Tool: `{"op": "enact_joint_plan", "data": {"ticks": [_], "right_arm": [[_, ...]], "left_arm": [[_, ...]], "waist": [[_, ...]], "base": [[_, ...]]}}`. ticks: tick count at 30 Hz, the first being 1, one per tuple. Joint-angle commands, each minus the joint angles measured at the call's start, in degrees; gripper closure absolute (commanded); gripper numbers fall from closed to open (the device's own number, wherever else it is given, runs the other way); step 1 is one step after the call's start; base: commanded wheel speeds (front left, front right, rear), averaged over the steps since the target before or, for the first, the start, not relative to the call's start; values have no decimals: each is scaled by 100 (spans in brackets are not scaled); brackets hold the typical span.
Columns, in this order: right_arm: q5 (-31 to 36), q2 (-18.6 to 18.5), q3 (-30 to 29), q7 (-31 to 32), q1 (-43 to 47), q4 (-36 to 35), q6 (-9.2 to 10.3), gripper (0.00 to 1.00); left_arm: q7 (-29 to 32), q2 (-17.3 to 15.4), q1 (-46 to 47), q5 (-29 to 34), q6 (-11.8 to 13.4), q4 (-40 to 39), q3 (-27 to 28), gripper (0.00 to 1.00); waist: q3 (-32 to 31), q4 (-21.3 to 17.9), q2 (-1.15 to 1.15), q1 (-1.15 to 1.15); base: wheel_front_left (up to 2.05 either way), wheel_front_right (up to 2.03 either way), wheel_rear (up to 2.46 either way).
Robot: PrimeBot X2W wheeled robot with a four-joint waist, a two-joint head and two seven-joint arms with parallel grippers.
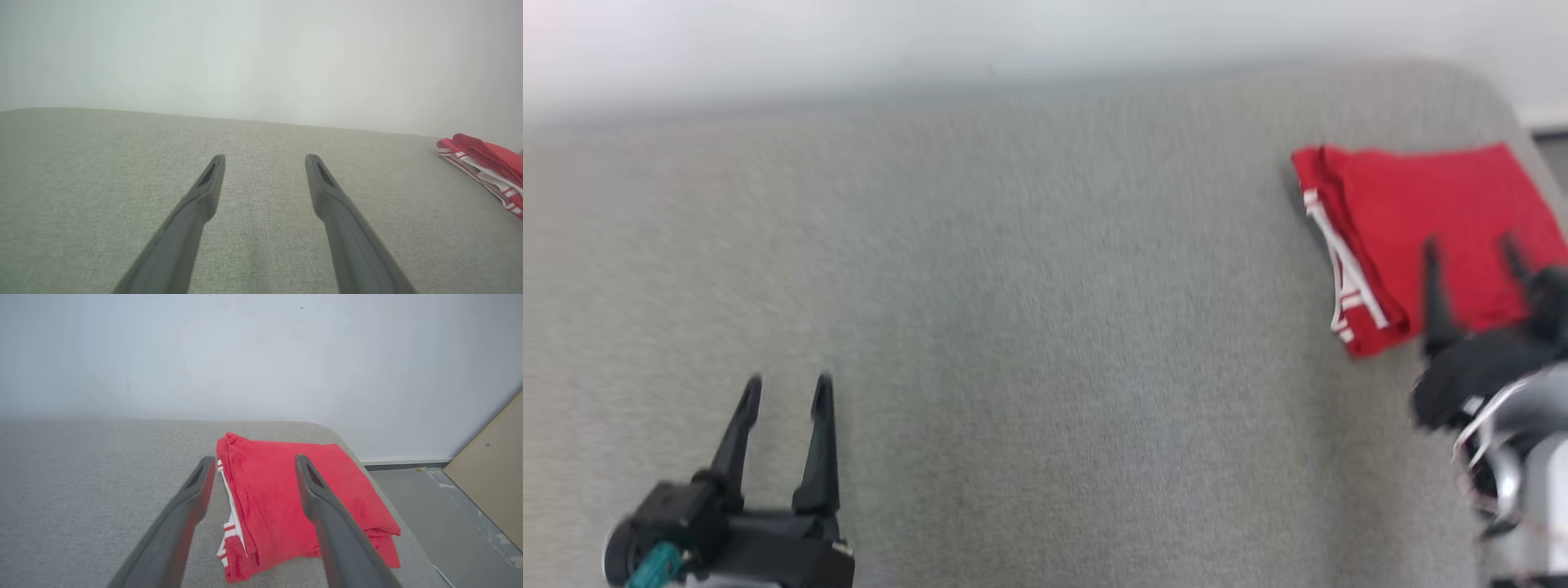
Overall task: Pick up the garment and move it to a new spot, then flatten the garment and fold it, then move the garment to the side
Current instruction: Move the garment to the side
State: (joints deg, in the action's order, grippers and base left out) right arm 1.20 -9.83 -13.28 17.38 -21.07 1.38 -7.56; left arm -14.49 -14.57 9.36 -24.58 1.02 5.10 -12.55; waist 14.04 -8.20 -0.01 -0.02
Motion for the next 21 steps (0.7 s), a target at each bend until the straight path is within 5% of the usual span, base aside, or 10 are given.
{"op": "enact_joint_plan", "data": {"ticks": [1,11,21], "right_arm": [[-104,90,108,-160,265,-16,14,0],[-852,477,1031,-1277,1359,519,14,0],[-901,642,1295,-1890,1670,1133,14,0]], "left_arm": [[-50,81,-180,-34,20,99,71,0],[-71,212,-628,-182,78,452,703,0],[-73,360,-1138,192,-230,469,1199,0]], "waist": [[-920,328,1,2],[-1593,681,1,2],[-1688,859,1,2]], "base": [[0,0,0],[0,0,0],[0,0,0]]}}
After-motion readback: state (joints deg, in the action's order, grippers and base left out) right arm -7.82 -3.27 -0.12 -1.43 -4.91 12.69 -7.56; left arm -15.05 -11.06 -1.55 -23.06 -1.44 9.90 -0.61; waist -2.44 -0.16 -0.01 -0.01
